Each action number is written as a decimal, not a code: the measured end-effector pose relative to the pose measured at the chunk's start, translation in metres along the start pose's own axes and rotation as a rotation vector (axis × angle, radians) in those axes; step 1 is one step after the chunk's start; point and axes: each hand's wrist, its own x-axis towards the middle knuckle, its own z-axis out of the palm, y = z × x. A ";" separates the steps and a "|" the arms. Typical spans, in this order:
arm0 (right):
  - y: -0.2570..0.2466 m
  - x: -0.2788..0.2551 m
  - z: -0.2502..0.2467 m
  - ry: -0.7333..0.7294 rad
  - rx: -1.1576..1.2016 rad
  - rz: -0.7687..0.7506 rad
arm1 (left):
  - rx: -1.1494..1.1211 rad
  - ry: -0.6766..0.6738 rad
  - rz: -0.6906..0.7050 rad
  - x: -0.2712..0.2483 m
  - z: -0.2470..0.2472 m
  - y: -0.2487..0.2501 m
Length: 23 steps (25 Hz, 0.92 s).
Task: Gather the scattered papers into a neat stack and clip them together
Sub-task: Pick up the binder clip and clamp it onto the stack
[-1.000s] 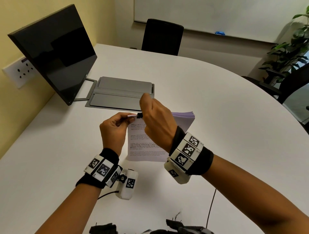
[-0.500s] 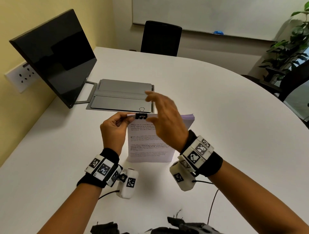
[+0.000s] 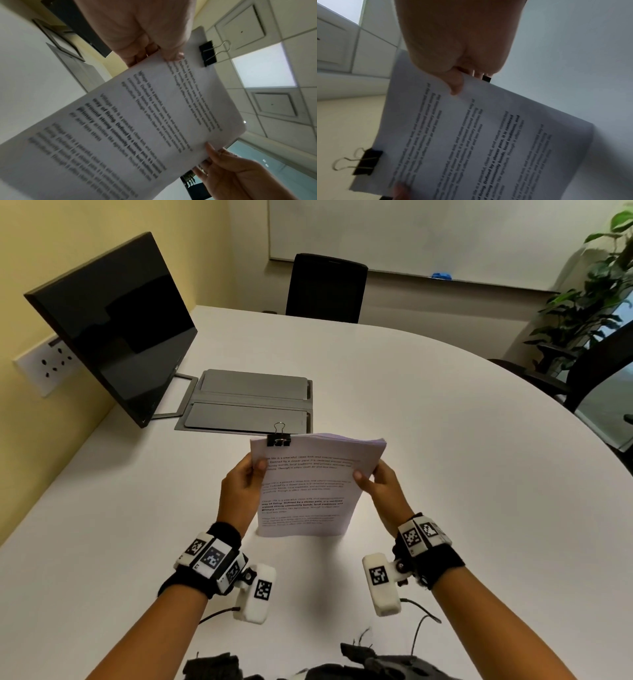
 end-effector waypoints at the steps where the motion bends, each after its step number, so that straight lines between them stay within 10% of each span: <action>1: 0.005 -0.001 0.001 0.008 0.013 0.009 | 0.001 -0.024 -0.022 -0.004 0.002 -0.004; 23: 0.037 -0.063 0.032 0.263 -0.049 -0.094 | 0.024 0.087 -0.137 -0.057 0.005 -0.020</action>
